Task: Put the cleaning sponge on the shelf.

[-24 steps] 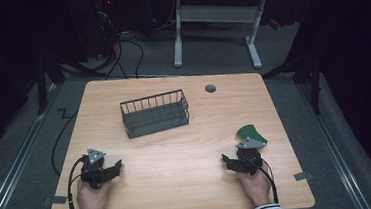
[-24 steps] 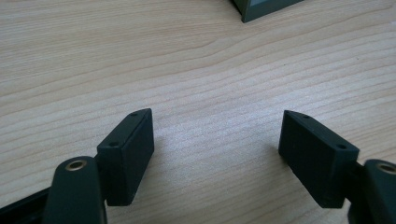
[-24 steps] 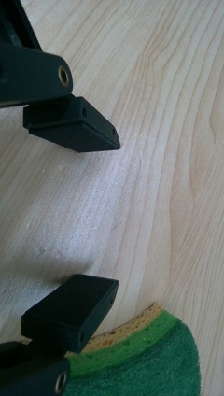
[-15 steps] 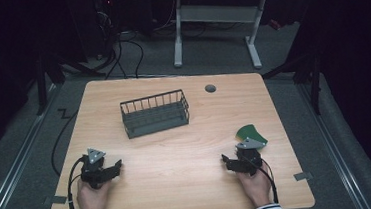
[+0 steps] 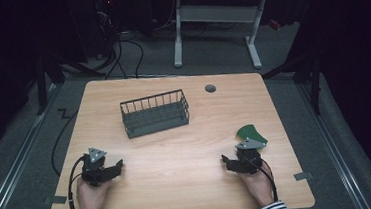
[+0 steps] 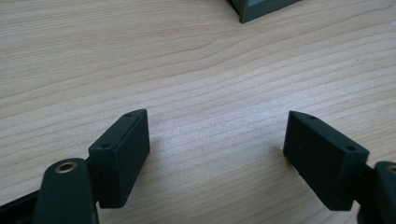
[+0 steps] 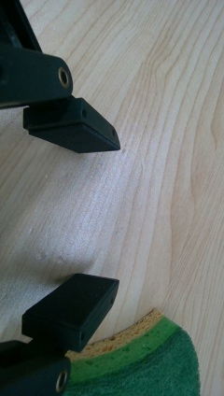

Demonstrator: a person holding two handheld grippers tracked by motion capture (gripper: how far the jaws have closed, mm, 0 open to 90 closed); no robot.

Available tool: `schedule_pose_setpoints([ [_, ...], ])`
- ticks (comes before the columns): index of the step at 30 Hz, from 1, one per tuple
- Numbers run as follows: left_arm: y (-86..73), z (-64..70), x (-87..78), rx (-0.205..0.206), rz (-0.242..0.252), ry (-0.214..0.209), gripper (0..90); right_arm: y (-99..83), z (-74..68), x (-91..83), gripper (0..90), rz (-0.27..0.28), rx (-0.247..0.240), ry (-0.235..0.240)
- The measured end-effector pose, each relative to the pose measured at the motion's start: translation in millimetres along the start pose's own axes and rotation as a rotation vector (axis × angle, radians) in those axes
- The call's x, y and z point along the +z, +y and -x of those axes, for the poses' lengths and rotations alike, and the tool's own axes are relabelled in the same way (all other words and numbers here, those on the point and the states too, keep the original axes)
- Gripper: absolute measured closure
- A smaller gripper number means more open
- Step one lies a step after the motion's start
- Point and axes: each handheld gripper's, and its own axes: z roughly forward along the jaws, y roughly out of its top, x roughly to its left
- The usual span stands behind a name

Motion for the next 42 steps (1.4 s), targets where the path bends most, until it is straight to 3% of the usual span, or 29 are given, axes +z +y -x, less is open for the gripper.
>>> schedule_pose_setpoints([
  [7, -0.2, -1.2, -0.8, 0.008, 0.008, -0.002, 29.9, 0.0, 0.3, -0.1, 29.6, 0.001, 0.0, 0.002],
  [12, -1.6, -3.2, -2.9, -0.016, 0.022, -0.02, 32.6, -0.2, 0.0, -0.3, 31.3, 0.004, 0.0, 0.002],
  [14, -2.0, -3.2, -3.7, -0.016, 0.027, -0.028, 33.0, -0.2, 0.5, -2.4, 38.3, -0.002, -0.003, 0.009],
  [20, -0.6, -1.4, -6.4, -0.011, 0.04, -0.043, 35.4, -0.2, -0.2, -2.4, 38.0, 0.001, -0.004, 0.004],
  [30, 8.6, 3.4, -13.8, -0.005, 0.051, -0.091, 42.5, 5.8, 4.8, -12.3, 42.5, 0.053, 0.059, 0.087],
  [34, 15.6, 3.9, -19.0, -0.035, 0.055, -0.105, 43.5, 11.8, 4.6, -17.5, 46.3, 0.045, 0.056, 0.114],
  [38, 24.1, 3.0, -22.0, -0.063, 0.041, -0.139, 43.1, 24.2, 2.5, -24.3, 48.2, 0.05, 0.018, 0.126],
  [42, 36.0, 3.6, -29.4, -0.053, 0.049, -0.139, 42.5, 43.6, -1.6, -23.8, 49.3, 0.062, 0.006, 0.143],
])
